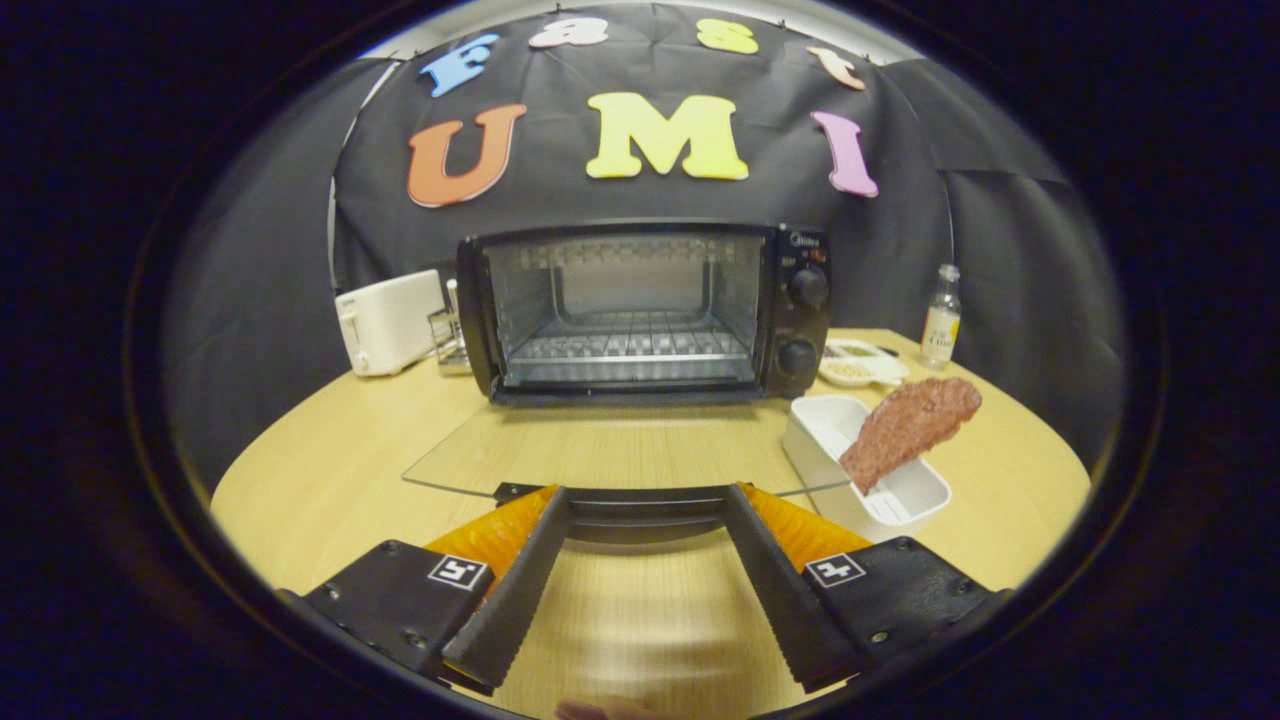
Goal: Open the toaster oven, put the food inside, and close the toaster oven door.
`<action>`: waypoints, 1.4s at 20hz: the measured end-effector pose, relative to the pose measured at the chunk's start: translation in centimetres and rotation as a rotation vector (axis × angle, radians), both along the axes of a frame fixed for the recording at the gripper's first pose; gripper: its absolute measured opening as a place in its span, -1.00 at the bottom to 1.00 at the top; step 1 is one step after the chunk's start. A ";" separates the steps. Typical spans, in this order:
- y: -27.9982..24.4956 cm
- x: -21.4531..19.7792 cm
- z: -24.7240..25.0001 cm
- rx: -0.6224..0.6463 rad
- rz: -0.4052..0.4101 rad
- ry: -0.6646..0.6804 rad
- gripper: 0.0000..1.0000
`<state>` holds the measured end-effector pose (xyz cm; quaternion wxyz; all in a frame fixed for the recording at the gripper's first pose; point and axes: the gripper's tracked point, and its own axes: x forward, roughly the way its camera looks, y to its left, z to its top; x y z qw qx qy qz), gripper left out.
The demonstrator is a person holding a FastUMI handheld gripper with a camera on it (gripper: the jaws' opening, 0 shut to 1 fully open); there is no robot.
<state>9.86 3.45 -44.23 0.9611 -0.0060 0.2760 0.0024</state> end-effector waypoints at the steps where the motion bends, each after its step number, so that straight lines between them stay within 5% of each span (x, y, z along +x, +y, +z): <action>1: 0.1 -0.2 0.2 -0.003 -0.001 -0.003 1.00; 11: 0.4 -0.7 2.8 -0.085 0.103 0.064 1.00; 24: -8.7 -2.1 12.6 0.014 0.108 0.037 1.00; 28: -14.7 -0.4 14.3 -0.013 0.032 0.030 1.00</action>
